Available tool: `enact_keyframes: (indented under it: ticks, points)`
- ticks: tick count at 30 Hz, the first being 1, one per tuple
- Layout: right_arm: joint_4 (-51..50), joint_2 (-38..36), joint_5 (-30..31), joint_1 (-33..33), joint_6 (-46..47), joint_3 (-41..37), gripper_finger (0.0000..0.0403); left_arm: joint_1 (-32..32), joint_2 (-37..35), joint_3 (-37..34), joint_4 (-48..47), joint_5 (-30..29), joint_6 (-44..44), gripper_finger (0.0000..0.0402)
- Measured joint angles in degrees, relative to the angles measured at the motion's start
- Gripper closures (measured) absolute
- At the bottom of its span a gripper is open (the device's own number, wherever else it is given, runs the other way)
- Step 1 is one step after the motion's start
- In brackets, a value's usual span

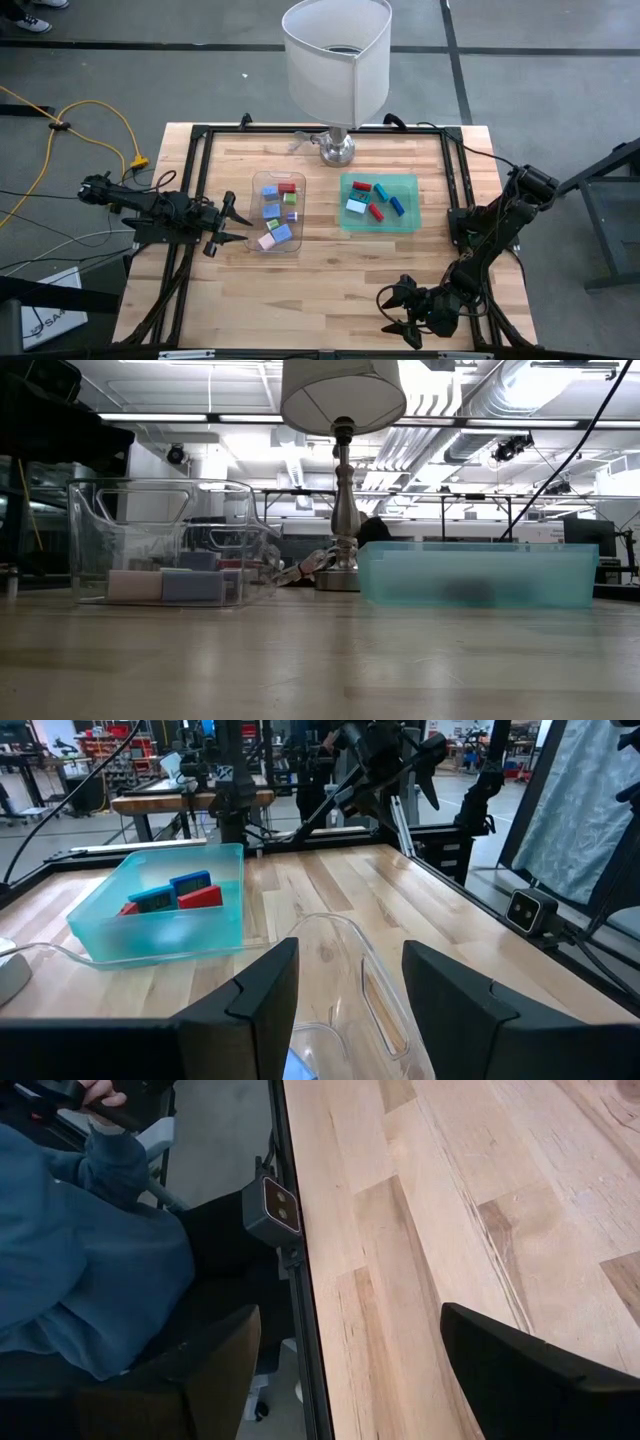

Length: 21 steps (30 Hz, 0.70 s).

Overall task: Pick & Place Office items
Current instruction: Return to Home Position

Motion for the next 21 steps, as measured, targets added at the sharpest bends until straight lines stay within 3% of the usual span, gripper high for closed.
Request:
enact_keyframes:
  ticks: [21]
  points:
    - [0.00, 0.00, 0.00, 0.01, 0.00, 0.02, 0.0105, 0.00, 0.02, -0.07, 5.65, -0.33, -0.20, 0.0229]
